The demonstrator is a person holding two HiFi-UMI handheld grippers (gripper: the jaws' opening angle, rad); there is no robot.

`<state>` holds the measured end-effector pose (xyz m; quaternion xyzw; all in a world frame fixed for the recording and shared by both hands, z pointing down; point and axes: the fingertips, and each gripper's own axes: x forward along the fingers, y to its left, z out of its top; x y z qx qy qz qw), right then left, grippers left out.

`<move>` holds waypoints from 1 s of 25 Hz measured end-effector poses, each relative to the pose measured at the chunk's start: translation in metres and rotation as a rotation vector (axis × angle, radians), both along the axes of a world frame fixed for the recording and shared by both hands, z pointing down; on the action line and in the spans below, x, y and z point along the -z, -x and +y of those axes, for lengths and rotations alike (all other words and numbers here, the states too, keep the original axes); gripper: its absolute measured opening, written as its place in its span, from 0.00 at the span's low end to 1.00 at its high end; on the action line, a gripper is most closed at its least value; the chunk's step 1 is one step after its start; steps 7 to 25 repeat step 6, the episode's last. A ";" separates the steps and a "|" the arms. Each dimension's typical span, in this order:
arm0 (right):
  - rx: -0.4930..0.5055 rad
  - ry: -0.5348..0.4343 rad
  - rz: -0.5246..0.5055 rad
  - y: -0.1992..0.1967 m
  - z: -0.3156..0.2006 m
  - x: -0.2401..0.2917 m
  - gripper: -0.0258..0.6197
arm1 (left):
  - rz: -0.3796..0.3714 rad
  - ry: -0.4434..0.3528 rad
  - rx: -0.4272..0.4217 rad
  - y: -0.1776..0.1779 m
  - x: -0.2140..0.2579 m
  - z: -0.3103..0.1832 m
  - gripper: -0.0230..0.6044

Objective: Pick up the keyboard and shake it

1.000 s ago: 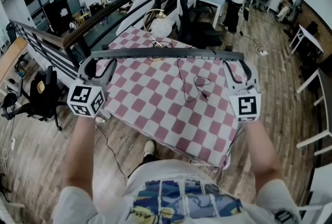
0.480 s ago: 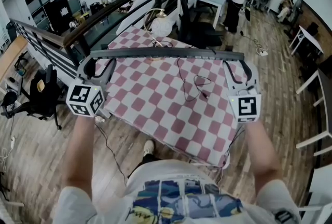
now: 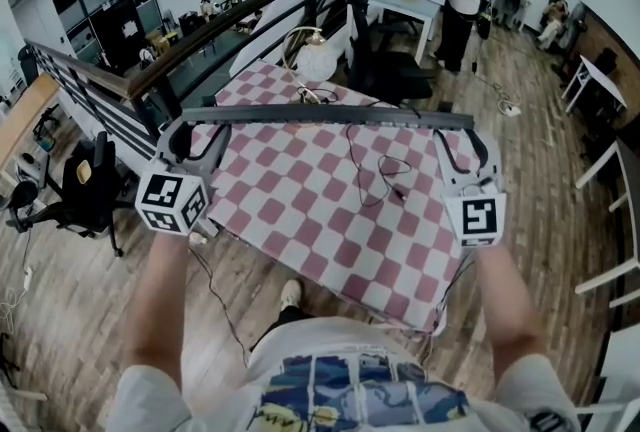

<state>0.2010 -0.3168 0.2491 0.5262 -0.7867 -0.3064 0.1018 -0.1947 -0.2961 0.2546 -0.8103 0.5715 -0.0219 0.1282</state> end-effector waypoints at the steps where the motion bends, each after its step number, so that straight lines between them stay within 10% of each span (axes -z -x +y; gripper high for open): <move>1: 0.002 0.002 -0.004 0.000 0.000 -0.001 0.32 | -0.001 0.001 0.001 0.000 -0.001 0.000 0.44; 25: 0.003 0.011 -0.010 -0.003 -0.002 -0.005 0.32 | -0.001 0.007 0.003 -0.003 -0.003 0.000 0.44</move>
